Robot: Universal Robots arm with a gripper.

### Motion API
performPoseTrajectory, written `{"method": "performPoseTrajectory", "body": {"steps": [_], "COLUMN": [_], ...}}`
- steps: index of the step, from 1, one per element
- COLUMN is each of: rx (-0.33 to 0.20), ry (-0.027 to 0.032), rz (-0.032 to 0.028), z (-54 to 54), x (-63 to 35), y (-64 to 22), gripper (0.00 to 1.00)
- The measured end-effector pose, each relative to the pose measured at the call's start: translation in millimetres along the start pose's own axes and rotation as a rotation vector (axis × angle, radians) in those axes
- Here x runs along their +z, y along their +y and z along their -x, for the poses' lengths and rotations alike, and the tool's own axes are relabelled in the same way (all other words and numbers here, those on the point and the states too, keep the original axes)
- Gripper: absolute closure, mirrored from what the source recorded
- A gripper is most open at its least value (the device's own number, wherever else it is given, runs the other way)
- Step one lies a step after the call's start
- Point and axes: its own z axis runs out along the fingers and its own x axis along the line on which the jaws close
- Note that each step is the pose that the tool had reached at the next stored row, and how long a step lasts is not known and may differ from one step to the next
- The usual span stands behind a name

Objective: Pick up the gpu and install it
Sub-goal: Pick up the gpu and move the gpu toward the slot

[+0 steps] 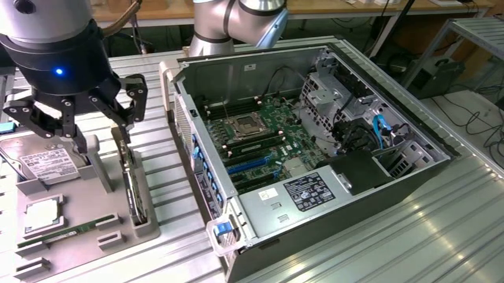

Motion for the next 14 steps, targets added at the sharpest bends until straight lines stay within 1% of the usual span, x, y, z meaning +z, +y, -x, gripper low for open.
{"method": "performPoseTrajectory", "body": {"steps": [1, 3, 5, 8, 14], "rx": [0.0, 0.0, 0.0, 0.0, 0.0], "ry": [0.0003, 0.0006, 0.0006, 0.0005, 0.0005], "rz": [-0.0002, -0.0015, -0.0014, -0.0013, -0.0013], "z": [0.1, -0.1, -0.2, -0.4, -0.7], "x": [8.5, 12.8, 19.8, 26.6, 36.9], "y": [-0.2, 2.5, 2.2, 1.9, 1.3], "gripper": [0.4, 0.4, 0.4, 0.4, 0.4]}}
